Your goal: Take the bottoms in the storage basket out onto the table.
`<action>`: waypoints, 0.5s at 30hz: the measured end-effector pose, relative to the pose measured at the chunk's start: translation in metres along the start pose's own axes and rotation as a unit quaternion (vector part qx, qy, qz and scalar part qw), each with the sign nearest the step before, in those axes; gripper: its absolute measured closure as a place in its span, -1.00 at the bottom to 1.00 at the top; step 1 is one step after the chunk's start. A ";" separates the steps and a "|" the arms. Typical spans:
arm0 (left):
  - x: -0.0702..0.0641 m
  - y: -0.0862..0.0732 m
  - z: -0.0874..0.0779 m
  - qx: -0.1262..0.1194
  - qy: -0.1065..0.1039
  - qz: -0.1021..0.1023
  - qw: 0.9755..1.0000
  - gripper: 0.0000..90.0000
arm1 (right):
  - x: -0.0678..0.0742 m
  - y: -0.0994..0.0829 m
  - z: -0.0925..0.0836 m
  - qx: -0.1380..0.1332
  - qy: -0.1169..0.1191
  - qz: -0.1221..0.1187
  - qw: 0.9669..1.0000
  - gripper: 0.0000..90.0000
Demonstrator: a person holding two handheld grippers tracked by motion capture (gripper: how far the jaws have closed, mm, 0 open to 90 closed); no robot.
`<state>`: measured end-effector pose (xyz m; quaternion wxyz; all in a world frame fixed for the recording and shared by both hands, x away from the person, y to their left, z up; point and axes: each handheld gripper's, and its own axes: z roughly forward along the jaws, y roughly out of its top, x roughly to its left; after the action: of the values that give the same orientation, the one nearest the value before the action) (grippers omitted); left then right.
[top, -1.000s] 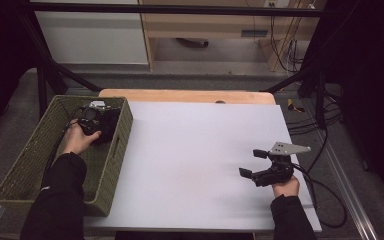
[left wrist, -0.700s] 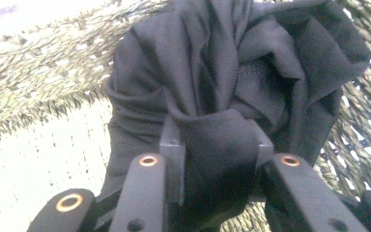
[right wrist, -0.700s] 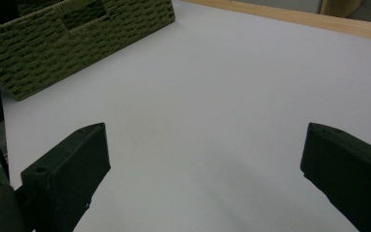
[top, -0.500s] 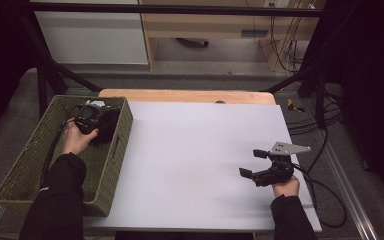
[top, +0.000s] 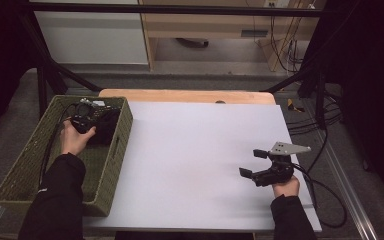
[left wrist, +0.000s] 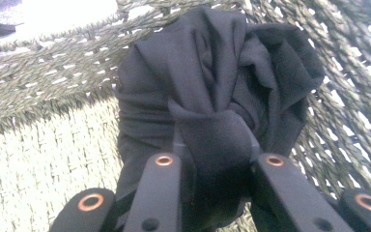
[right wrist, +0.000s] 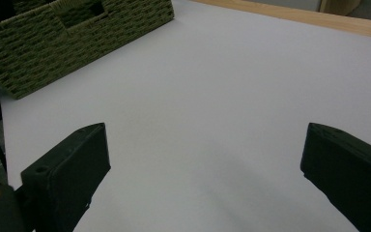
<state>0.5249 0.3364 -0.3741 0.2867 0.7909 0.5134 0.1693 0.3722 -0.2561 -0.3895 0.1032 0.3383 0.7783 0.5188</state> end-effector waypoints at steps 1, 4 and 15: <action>0.000 0.000 -0.001 0.001 -0.002 -0.002 1.000 0.74 | 0.000 0.000 0.000 -0.001 0.001 0.000 1.000 -0.91; -0.002 0.000 -0.003 -0.002 -0.001 0.002 1.000 0.74 | 0.000 0.000 0.000 -0.001 0.000 0.001 1.000 -0.91; -0.004 0.001 -0.011 -0.007 -0.008 -0.009 1.000 0.74 | 0.000 0.000 0.000 -0.001 0.000 0.001 1.000 -0.91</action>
<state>0.5180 0.3357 -0.3648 0.2975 0.7858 0.5168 0.1640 0.3721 -0.2559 -0.3895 0.1027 0.3388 0.7777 0.5194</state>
